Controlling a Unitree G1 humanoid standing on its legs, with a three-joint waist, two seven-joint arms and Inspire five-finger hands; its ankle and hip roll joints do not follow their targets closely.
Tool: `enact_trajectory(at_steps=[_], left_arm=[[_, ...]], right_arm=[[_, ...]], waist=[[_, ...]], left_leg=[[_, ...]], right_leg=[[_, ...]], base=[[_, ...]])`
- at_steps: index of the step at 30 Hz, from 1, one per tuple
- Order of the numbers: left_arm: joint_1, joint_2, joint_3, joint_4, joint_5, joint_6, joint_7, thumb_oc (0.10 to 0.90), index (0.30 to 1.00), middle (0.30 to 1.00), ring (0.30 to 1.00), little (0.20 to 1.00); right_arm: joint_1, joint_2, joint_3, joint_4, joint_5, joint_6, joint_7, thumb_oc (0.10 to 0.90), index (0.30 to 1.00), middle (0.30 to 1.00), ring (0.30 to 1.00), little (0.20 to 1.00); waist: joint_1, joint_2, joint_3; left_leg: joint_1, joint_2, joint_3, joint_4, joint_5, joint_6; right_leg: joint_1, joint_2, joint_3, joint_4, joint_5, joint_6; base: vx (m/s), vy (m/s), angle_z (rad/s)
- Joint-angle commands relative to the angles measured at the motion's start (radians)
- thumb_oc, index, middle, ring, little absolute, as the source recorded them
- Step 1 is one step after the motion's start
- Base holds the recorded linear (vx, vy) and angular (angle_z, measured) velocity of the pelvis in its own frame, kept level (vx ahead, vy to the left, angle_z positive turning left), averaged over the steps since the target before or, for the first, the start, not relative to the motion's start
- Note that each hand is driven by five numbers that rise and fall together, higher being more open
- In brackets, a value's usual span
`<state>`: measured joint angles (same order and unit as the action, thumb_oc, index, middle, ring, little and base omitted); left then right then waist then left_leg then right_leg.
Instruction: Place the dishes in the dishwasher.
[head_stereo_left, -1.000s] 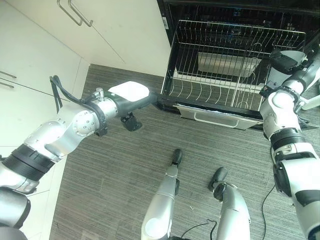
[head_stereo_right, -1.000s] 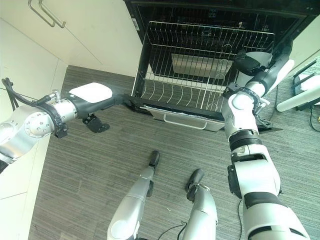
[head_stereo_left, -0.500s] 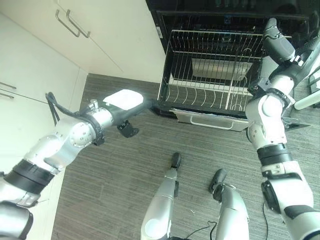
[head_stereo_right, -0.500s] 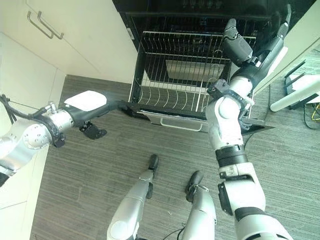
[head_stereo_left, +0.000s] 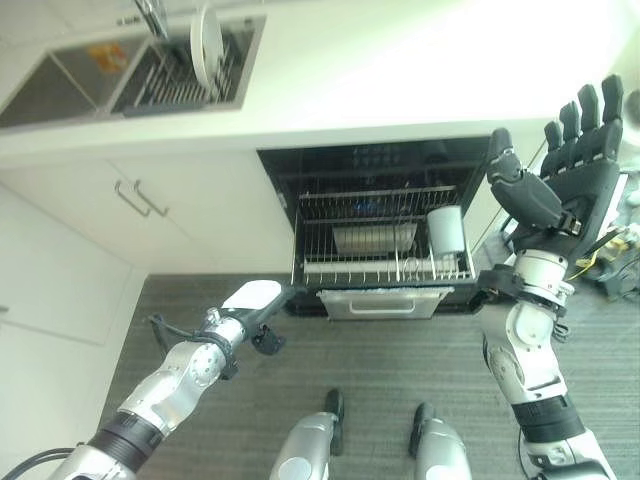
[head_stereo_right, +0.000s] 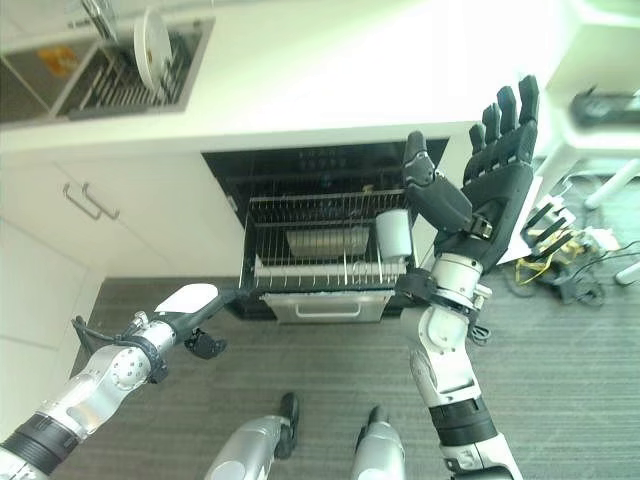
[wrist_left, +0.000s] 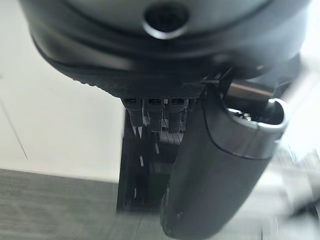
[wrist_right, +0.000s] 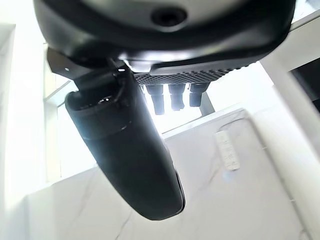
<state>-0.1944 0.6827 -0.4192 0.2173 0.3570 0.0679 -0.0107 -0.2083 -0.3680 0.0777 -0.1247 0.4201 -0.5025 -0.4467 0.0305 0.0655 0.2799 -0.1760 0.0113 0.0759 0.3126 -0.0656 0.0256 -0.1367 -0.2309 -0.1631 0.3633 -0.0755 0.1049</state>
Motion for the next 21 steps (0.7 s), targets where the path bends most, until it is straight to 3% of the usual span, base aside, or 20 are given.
enact_trajectory(at_steps=[1, 2, 4, 5, 7, 8, 9, 10, 12, 13, 14, 15, 17, 20, 21], left_arm=[[0.058, -0.012, 0.145, -0.043, -0.285, -0.014, 0.077, 0.8, 0.9, 0.9, 0.9, 0.9], [0.103, -0.045, 0.183, -0.017, -0.374, -0.015, 0.071, 0.8, 0.9, 0.9, 0.9, 0.9], [0.202, -0.133, 0.262, 0.059, -0.518, -0.011, 0.058, 0.8, 0.9, 0.9, 0.9, 0.9], [0.234, -0.17, 0.289, 0.097, -0.575, -0.012, 0.06, 0.8, 0.9, 0.9, 0.9, 0.9], [0.289, -0.249, 0.332, 0.191, -0.692, -0.01, 0.07, 0.8, 0.9, 0.9, 0.9, 0.9], [0.309, -0.294, 0.357, 0.285, -0.688, -0.023, 0.048, 0.8, 0.9, 0.9, 0.9, 0.9], [0.32, -0.312, 0.358, 0.354, -0.66, 0.02, 0.018, 0.8, 0.9, 0.9, 0.9, 0.9], [0.331, -0.339, 0.366, 0.445, -0.614, 0.02, -0.011, 0.8, 0.9, 0.9, 0.9, 0.9], [0.332, -0.387, 0.395, 0.604, -0.627, 0.019, -0.008, 0.8, 0.9, 0.9, 0.9, 0.9], [0.341, -0.409, 0.427, 0.671, -0.669, -0.001, 0.008, 0.8, 0.9, 0.9, 0.9, 0.9], [0.344, -0.429, 0.458, 0.723, -0.694, -0.027, 0.018, 0.8, 0.9, 0.9, 0.9, 0.9], [0.347, -0.438, 0.477, 0.755, -0.695, -0.027, 0.021, 0.8, 0.9, 0.9, 0.9, 0.9], [0.355, -0.449, 0.497, 0.793, -0.693, -0.012, 0.002, 0.8, 0.9, 0.9, 0.9, 0.9], [0.359, -0.464, 0.503, 0.849, -0.708, 0.011, -0.051, 0.8, 0.9, 0.9, 0.9, 0.9], [0.358, -0.468, 0.499, 0.859, -0.705, 0.016, -0.07, 0.8, 0.9, 0.9, 0.9, 0.9]], right_arm=[[-0.025, -0.032, -0.078, -0.076, 0.081, -0.101, 0.234, 0.8, 0.9, 0.9, 0.9, 0.9], [0.007, -0.024, -0.111, -0.066, 0.124, -0.08, 0.295, 0.8, 0.9, 0.9, 0.9, 0.9], [0.081, -0.023, -0.183, -0.052, 0.181, -0.076, 0.375, 0.8, 0.9, 0.9, 0.9, 0.9], [0.102, -0.029, -0.208, -0.05, 0.197, -0.074, 0.394, 0.8, 0.9, 0.9, 0.9, 0.9], [0.116, -0.049, -0.241, -0.05, 0.222, -0.072, 0.399, 0.8, 0.9, 0.9, 0.9, 0.9], [0.119, -0.057, -0.254, -0.047, 0.229, -0.078, 0.398, 0.8, 0.9, 0.9, 0.9, 0.9], [0.13, -0.063, -0.268, -0.054, 0.241, -0.084, 0.399, 0.8, 0.9, 0.9, 0.9, 0.9], [0.141, -0.068, -0.277, -0.06, 0.249, -0.089, 0.405, 0.8, 0.9, 0.9, 0.9, 0.9], [0.143, -0.073, -0.273, -0.079, 0.246, -0.057, 0.389, 0.8, 0.9, 0.9, 0.9, 0.9], [0.147, -0.077, -0.272, -0.078, 0.262, -0.045, 0.399, 0.8, 0.9, 0.9, 0.9, 0.9], [0.157, -0.084, -0.276, -0.07, 0.243, -0.051, 0.392, 0.8, 0.9, 0.9, 0.9, 0.9], [0.159, -0.083, -0.274, -0.048, 0.275, -0.046, 0.4, 0.8, 0.9, 0.9, 0.9, 0.9], [0.141, -0.072, -0.267, -0.017, 0.274, -0.05, 0.411, 0.8, 0.9, 0.9, 0.9, 0.9], [0.108, -0.071, -0.254, -0.023, 0.225, -0.014, 0.412, 0.8, 0.9, 0.9, 0.9, 0.9], [0.103, -0.075, -0.25, -0.027, 0.222, -0.002, 0.407, 0.8, 0.9, 0.9, 0.9, 0.9]], waist=[[-0.01, 0.006, -0.051], [-0.012, 0.006, -0.059], [-0.025, -0.014, -0.076], [-0.027, -0.025, -0.083], [-0.02, -0.042, -0.096], [-0.023, -0.048, -0.106], [-0.042, -0.045, -0.107], [-0.04, -0.041, -0.111], [-0.045, -0.045, -0.118], [-0.046, -0.062, -0.115], [-0.037, -0.101, -0.089], [-0.028, -0.116, -0.064], [-0.021, -0.117, -0.053], [-0.014, -0.105, -0.054], [-0.014, -0.097, -0.053]], left_leg=[[0.083, -0.006, -0.009, -0.013, -0.174, 0.077], [0.095, -0.003, -0.004, -0.013, -0.183, 0.081], [0.092, -0.026, -0.014, -0.013, -0.188, 0.084], [0.085, -0.041, -0.015, -0.013, -0.182, 0.078], [0.081, -0.059, 0.002, -0.013, -0.18, 0.064], [0.081, -0.071, -0.001, -0.013, -0.183, 0.061], [0.082, -0.071, -0.013, -0.013, -0.182, 0.062], [0.085, -0.056, 0.006, -0.013, -0.177, 0.051], [0.107, -0.054, 0.023, -0.013, -0.174, 0.035], [0.145, -0.057, 0.062, -0.013, -0.167, 0.027], [0.17, -0.075, 0.091, 0.013, -0.106, 0.014], [0.111, -0.065, 0.089, 0.134, -0.083, 0.002], [0.067, -0.039, 0.077, 0.167, -0.08, 0.005], [0.1, 0.008, 0.073, -0.005, -0.049, -0.011], [0.091, 0.024, 0.063, -0.013, -0.052, -0.019]], right_leg=[[0.065, 0.033, 0.078, -0.063, 0.054, 0.06], [0.089, 0.053, 0.061, -0.063, 0.051, 0.063], [0.097, 0.171, 0.076, -0.063, -0.007, 0.03], [0.085, 0.204, 0.076, -0.063, -0.017, 0.016], [0.069, 0.234, 0.052, -0.063, -0.066, -0.008], [0.055, 0.232, 0.062, -0.063, -0.044, 0.0], [0.048, 0.255, 0.1, -0.063, -0.032, 0.0], [0.054, 0.247, 0.064, -0.063, -0.065, -0.012], [0.05, 0.234, 0.065, -0.063, -0.102, -0.027], [0.057, 0.208, 0.049, -0.063, -0.11, -0.036], [0.08, 0.169, 0.06, -0.063, -0.11, -0.05], [0.094, 0.16, 0.064, -0.063, -0.104, -0.061], [0.099, 0.165, 0.079, -0.063, -0.102, -0.066], [0.111, 0.16, 0.08, -0.063, -0.122, -0.059], [0.116, 0.162, 0.079, -0.063, -0.129, -0.057]], base=[[-0.03, 0.12, -0.01], [-0.02, 0.057, 0.05], [-0.03, 0.019, 0.18], [0.0, 0.007, 0.31], [0.01, -0.002, 0.33], [0.05, -0.038, 0.13], [0.11, -0.087, 0.15], [0.14, -0.095, 0.19], [0.18, -0.066, 0.12], [0.23, -0.033, -0.05], [0.17, -0.022, -0.07], [0.1, 0.004, -0.16], [0.06, 0.111, -0.05], [0.14, 0.298, 0.05], [0.14, 0.321, 0.06]])
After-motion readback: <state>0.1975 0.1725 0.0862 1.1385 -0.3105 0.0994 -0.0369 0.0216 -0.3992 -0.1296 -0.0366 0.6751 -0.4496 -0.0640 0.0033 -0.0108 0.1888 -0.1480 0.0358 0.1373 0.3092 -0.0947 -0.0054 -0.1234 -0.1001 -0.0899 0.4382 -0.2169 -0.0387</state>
